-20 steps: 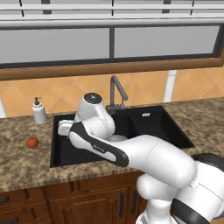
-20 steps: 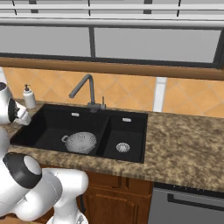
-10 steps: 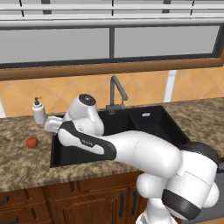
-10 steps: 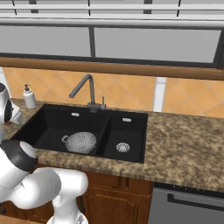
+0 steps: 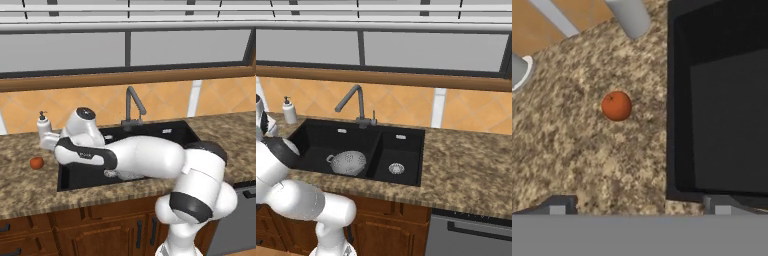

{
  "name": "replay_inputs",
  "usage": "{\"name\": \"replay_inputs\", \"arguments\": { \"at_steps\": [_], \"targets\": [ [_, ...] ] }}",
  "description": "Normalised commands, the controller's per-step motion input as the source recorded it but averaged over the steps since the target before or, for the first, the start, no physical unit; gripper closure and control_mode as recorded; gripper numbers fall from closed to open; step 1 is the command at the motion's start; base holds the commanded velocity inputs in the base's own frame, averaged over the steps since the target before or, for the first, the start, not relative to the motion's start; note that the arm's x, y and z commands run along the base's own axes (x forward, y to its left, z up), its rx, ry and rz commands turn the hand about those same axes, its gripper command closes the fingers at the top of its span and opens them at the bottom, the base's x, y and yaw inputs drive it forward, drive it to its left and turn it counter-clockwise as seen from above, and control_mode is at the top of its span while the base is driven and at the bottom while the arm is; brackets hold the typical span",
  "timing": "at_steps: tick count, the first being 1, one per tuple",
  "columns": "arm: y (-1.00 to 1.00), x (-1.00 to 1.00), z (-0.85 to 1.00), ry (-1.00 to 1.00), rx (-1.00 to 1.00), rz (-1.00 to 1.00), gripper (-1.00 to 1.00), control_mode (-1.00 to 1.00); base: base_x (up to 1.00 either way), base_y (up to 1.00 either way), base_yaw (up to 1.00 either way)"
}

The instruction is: Put the colander in the sink, put the orange in the colander, and turn on the sink faucet and pour water over the colander.

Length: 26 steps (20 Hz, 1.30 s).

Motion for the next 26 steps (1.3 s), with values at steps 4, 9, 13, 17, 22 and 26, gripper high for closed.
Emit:
{"name": "replay_inputs", "arguments": {
  "at_steps": [4, 9, 13, 17, 22, 26],
  "targets": [
    [0.26, 0.33, -0.14, 0.0, -0.02, 0.0, -1.0, -1.0, 0.0, 0.0, 0.0],
    [0.35, 0.06, -0.21, 0.03, -0.01, 0.0, -1.0, -1.0, 0.0, 0.0, 0.0],
    [0.25, 0.27, -0.3, 0.03, -0.05, 0.0, -1.0, -1.0, 0.0, 0.0, 0.0],
    [0.16, 0.3, -0.34, 0.0, -0.1, 0.0, -1.0, -1.0, 0.0, 0.0, 0.0],
    [0.32, 0.27, -0.17, 0.0, -0.06, 0.0, -1.0, -1.0, 0.0, 0.0, 0.0],
    [0.36, 0.26, 0.0, 0.0, -0.02, 0.0, -1.0, -1.0, 0.0, 0.0, 0.0]
  ]
}}
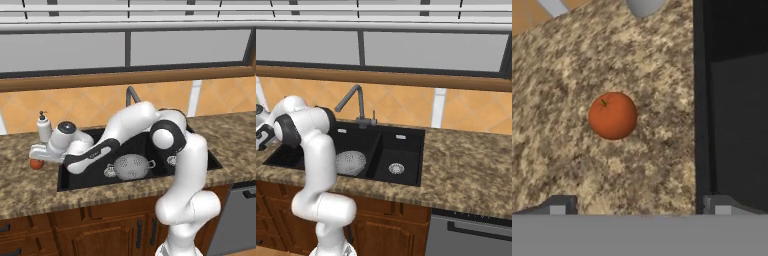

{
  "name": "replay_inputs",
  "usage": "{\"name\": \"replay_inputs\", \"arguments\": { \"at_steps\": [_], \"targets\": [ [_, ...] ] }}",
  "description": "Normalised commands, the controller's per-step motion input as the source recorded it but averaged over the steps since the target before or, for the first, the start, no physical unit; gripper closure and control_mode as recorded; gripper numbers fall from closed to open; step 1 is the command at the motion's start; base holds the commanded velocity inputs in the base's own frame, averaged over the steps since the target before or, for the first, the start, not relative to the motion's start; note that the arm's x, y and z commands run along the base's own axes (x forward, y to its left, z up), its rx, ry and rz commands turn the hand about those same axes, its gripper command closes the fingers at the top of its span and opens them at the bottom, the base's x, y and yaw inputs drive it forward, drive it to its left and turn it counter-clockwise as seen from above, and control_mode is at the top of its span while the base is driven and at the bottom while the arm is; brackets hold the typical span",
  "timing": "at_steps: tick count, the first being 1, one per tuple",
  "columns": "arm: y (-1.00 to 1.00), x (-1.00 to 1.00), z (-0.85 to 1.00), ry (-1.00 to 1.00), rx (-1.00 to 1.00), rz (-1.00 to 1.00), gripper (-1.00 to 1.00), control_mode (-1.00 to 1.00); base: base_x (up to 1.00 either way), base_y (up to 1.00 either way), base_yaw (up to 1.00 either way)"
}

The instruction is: Put the colander in the sink, put the orange in the colander, and turn on the sink faucet and pour water over the colander.

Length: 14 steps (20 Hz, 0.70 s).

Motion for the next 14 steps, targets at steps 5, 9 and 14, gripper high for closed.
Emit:
{"name": "replay_inputs", "arguments": {
  "at_steps": [5, 9, 14],
  "targets": [
    [0.34, 0.23, 0.0, 0.03, -0.06, 0.0, -1.0, -1.0, 0.0, 0.0, 0.0],
    [0.03, 0.31, 0.0, 0.02, -0.12, 0.0, -1.0, -1.0, 0.0, 0.0, 0.0],
    [0.0, 0.34, 0.0, 0.02, -0.12, 0.0, -1.0, -1.0, 0.0, 0.0, 0.0]
  ]
}}
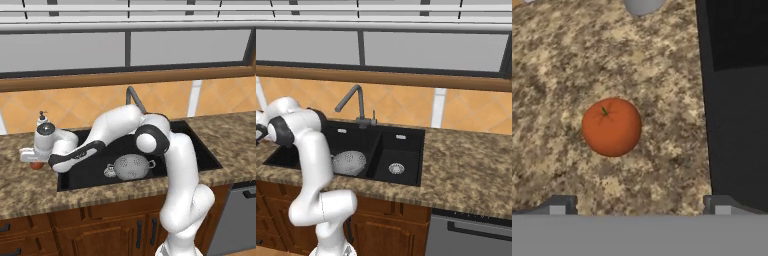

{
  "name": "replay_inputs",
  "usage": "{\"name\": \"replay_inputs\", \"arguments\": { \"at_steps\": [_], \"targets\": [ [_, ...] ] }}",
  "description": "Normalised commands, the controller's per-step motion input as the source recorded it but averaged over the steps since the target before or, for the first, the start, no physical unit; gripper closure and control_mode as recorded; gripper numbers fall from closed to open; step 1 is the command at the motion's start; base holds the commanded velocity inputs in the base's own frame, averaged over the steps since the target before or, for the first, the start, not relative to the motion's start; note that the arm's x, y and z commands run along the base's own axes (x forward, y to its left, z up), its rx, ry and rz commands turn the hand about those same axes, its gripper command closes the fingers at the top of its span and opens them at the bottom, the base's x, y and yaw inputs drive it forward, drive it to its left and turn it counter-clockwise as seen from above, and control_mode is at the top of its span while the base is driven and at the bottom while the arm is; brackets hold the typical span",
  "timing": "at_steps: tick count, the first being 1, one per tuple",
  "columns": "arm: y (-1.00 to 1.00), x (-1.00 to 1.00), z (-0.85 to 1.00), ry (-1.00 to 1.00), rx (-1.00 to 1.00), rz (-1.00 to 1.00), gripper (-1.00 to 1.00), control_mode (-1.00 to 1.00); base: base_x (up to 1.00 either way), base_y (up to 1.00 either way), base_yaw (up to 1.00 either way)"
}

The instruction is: Put the colander in the sink, put the orange in the colander, and turn on the sink faucet and pour water over the colander.

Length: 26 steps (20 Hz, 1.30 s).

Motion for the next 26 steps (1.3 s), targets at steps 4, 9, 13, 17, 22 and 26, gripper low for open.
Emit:
{"name": "replay_inputs", "arguments": {
  "at_steps": [4, 9, 13, 17, 22, 26],
  "targets": [
    [0.0, 0.31, -0.05, 0.02, -0.08, 0.0, -1.0, -1.0, 0.0, 0.0, 0.0],
    [0.02, 0.3, -0.09, 0.01, -0.01, 0.0, -1.0, -1.0, 0.0, 0.0, 0.0],
    [0.15, 0.22, -0.15, 0.0, 0.0, 0.0, -1.0, -1.0, 0.0, 0.0, 0.0],
    [0.21, 0.12, -0.19, 0.0, 0.0, 0.0, -1.0, -1.0, 0.0, 0.0, 0.0],
    [0.18, 0.15, -0.19, 0.0, 0.0, 0.0, -1.0, -1.0, 0.0, 0.0, 0.0],
    [0.11, 0.1, -0.26, 0.01, 0.0, 0.0, -1.0, -1.0, 0.0, 0.0, 0.0]
  ]
}}
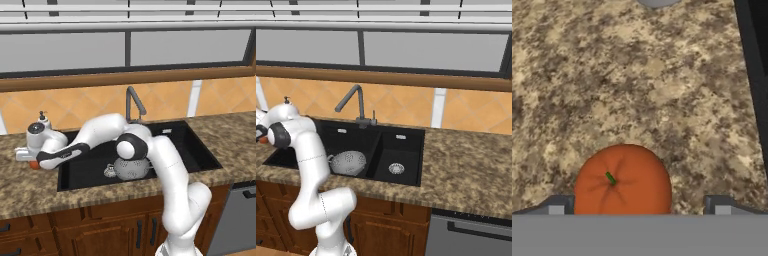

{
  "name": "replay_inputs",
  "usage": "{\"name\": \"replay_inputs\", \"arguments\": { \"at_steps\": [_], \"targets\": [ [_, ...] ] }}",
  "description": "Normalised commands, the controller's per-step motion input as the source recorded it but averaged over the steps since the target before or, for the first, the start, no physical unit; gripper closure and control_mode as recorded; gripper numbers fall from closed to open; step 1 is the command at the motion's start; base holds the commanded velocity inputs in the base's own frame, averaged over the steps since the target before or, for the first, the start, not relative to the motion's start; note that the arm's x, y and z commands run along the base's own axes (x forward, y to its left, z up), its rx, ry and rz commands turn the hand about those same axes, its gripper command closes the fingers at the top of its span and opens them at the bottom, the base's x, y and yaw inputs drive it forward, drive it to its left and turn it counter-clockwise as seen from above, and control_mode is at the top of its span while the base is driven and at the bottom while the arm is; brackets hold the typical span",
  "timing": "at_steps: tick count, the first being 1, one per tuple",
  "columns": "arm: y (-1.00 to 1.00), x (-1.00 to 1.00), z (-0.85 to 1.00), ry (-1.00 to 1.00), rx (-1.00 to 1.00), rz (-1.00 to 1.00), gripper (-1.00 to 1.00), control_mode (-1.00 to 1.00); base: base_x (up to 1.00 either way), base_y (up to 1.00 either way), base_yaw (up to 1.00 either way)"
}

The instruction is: Put the colander in the sink, put the orange in the colander, and turn on the sink faucet and pour water over the colander.

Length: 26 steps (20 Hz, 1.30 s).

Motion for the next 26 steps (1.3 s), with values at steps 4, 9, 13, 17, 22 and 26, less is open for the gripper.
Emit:
{"name": "replay_inputs", "arguments": {
  "at_steps": [4, 9, 13, 17, 22, 26],
  "targets": [
    [0.13, 0.21, -0.29, 0.04, 0.0, 0.0, -1.0, -1.0, 0.0, 0.0, 0.0],
    [0.1, 0.12, -0.29, 0.05, 0.0, 0.0, -1.0, -1.0, 0.0, 0.0, 0.0],
    [0.05, 0.0, -0.41, 0.13, 0.0, 0.0, -1.0, -1.0, 0.0, 0.0, 0.0],
    [0.06, 0.01, -0.37, 0.1, 0.0, 0.0, 1.0, -1.0, 0.0, 0.0, 0.0],
    [-0.04, -0.04, -0.08, 0.02, 0.0, 0.0, 1.0, -1.0, 0.0, 0.0, 0.0],
    [-0.24, -0.27, -0.1, 0.0, 0.0, 0.0, 1.0, -1.0, 0.0, 0.0, 0.0]
  ]
}}
